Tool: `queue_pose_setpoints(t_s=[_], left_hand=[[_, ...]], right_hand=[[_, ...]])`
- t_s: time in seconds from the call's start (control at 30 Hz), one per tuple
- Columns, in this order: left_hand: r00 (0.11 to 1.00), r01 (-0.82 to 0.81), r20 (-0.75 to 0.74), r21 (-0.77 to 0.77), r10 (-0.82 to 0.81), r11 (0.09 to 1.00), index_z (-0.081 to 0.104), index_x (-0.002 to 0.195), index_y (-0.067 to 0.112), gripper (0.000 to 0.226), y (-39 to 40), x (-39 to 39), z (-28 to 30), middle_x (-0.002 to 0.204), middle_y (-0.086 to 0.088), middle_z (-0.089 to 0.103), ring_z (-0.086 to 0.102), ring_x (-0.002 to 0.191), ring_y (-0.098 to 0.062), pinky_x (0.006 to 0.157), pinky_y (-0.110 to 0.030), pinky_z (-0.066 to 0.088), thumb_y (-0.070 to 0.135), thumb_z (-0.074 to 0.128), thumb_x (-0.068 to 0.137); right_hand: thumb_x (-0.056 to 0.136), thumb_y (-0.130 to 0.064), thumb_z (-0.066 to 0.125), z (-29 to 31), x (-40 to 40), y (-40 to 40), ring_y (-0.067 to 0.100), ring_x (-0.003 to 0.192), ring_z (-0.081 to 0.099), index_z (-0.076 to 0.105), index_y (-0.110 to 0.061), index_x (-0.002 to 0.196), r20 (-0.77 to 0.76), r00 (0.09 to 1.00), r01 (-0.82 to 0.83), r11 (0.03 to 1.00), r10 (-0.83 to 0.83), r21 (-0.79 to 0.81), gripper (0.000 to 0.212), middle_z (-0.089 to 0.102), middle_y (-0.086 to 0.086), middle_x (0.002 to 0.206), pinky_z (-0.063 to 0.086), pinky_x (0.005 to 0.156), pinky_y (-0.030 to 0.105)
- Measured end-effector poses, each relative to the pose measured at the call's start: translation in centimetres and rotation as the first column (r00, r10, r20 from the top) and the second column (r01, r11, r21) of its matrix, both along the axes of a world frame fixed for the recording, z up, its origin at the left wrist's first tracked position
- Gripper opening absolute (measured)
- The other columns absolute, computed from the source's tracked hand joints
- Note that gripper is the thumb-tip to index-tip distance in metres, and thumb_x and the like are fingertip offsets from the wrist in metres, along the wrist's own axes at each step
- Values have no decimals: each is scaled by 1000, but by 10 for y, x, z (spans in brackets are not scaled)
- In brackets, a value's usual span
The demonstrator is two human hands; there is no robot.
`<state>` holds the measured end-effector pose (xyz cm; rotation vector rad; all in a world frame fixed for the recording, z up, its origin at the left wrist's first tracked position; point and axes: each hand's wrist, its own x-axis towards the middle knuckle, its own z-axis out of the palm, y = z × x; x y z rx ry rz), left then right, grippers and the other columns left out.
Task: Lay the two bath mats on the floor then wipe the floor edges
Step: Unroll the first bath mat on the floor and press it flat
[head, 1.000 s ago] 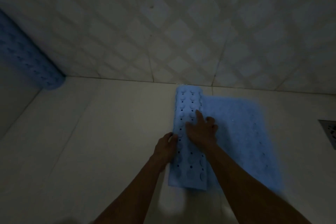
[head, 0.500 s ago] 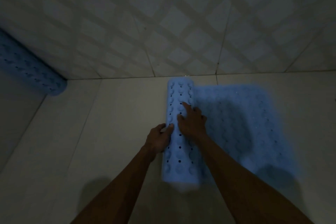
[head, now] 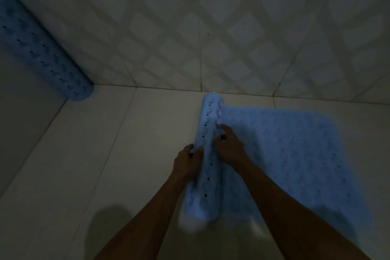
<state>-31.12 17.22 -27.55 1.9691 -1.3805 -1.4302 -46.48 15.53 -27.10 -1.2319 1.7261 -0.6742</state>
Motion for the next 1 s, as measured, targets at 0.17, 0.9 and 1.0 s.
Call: queue_pose_setpoints(t_s=[0.17,0.9,1.0], left_hand=[[999,22,-48,11,-22,1000,49,145,21,89,-2,34,-3,137,-2,62,63,120,-23,103,-39,52,70,71,75],[993,-107,24,-136,112,985,48,147,15,64,19,128,-18,139,-5,60,60,123,-20,96,-20,46,49,60,95],[992,-84,71,-270,107,959,61,133,7,41,17,133,-19,122,-3,68,67,109,-25,83,-13,43,31,51,102]], right_hand=[[104,-24,48,-6,42,-9,28,141,41,41,-10,148,-25,995,-100,994,101,49,47,45,6,150,34,116,37],[104,-5,42,-21,163,-27,6,135,30,32,-9,152,27,984,-163,960,173,-230,48,36,4,154,17,99,-8],[104,-6,41,-21,162,-29,14,146,30,28,-14,155,58,985,-142,956,162,-257,53,32,5,160,20,114,10]])
